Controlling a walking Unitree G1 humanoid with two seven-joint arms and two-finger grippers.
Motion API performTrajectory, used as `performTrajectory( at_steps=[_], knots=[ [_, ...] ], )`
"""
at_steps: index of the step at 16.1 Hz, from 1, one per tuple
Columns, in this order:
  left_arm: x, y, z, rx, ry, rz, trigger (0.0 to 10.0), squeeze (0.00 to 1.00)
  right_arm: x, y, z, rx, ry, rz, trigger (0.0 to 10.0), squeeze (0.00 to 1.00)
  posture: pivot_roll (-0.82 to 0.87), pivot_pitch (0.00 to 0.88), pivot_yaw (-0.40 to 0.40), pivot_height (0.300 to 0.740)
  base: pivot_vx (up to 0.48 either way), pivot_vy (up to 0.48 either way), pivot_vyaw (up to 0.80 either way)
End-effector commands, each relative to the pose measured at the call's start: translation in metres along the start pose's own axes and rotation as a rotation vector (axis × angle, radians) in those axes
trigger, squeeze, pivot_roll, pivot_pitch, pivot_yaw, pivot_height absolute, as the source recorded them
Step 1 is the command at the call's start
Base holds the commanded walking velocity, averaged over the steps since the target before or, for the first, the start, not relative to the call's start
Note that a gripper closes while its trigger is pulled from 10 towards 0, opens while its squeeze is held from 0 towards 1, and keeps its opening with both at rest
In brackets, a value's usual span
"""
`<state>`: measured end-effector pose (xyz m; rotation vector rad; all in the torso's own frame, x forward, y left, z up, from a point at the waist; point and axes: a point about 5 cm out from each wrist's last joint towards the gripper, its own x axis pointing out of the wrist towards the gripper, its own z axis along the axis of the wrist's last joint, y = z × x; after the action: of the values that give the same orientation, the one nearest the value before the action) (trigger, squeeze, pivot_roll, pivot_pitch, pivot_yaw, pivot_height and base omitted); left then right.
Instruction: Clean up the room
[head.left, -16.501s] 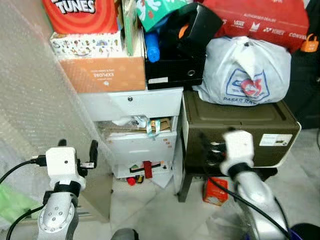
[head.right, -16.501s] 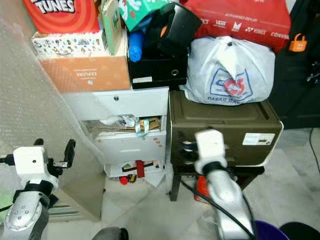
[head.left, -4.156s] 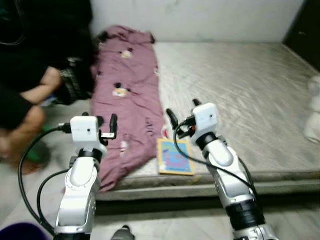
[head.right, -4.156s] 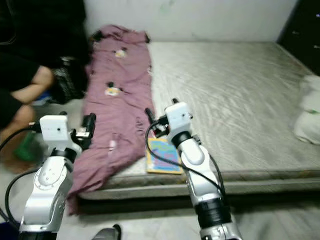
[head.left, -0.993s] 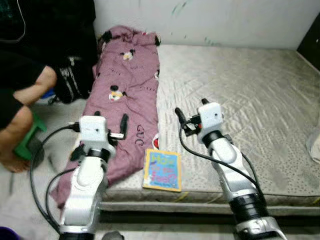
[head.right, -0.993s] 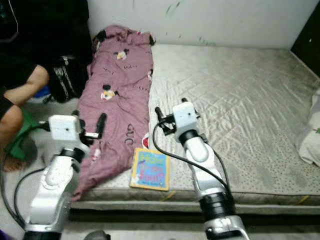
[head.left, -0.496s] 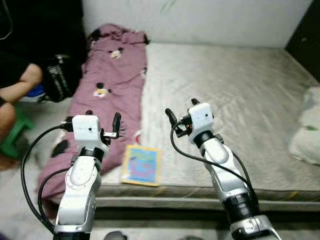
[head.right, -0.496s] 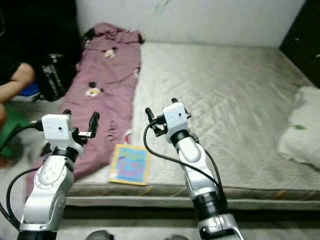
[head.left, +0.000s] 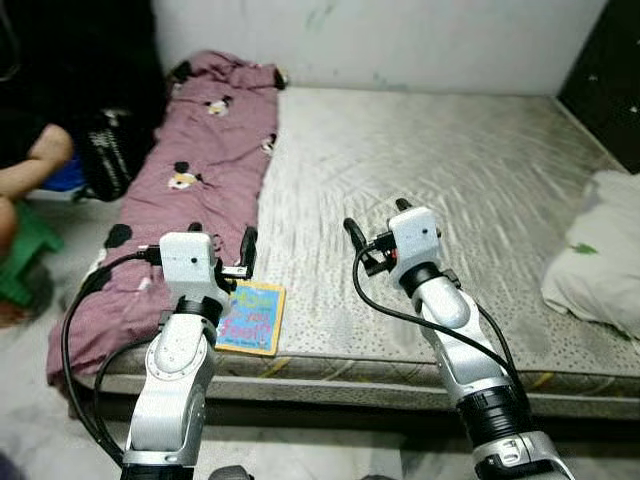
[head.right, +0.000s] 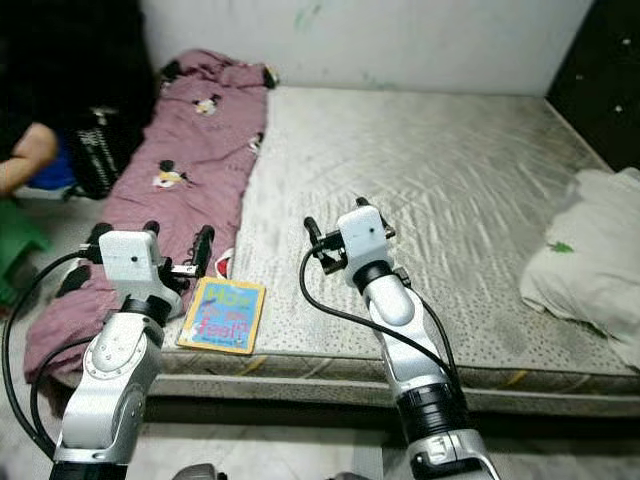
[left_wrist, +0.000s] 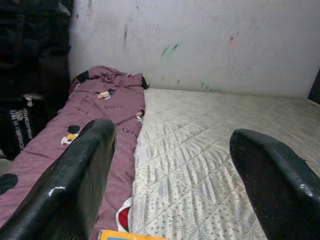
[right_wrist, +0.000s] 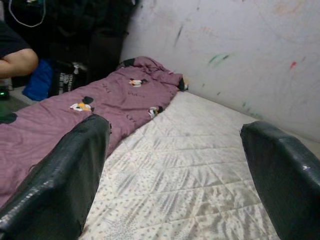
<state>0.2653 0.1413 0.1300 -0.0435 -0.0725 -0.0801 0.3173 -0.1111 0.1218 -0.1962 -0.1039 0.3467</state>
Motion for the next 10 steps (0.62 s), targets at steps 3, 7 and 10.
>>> performTrajectory(
  at_steps=[3,7,10],
  knots=[
    [0.0007,0.0024,0.0024,0.000,-0.011,0.004,10.0,0.00,0.0031,0.0009,0.0031,-0.007,-0.014,0.009,10.0,0.00,0.04,0.000,-0.035,0.740,0.000,0.000,0.00],
    [0.0007,-0.0001,0.0052,-0.001,-0.035,-0.021,10.0,0.00,0.0035,0.0001,0.0022,0.002,-0.011,0.003,10.0,0.00,0.04,0.000,-0.036,0.740,0.000,0.000,0.00],
    [0.0008,-0.0001,0.0054,-0.004,-0.038,-0.022,10.0,0.00,0.0038,-0.0010,0.0016,0.009,-0.004,-0.001,10.0,0.00,0.04,0.000,-0.037,0.740,0.281,0.000,-0.73]
  ],
)
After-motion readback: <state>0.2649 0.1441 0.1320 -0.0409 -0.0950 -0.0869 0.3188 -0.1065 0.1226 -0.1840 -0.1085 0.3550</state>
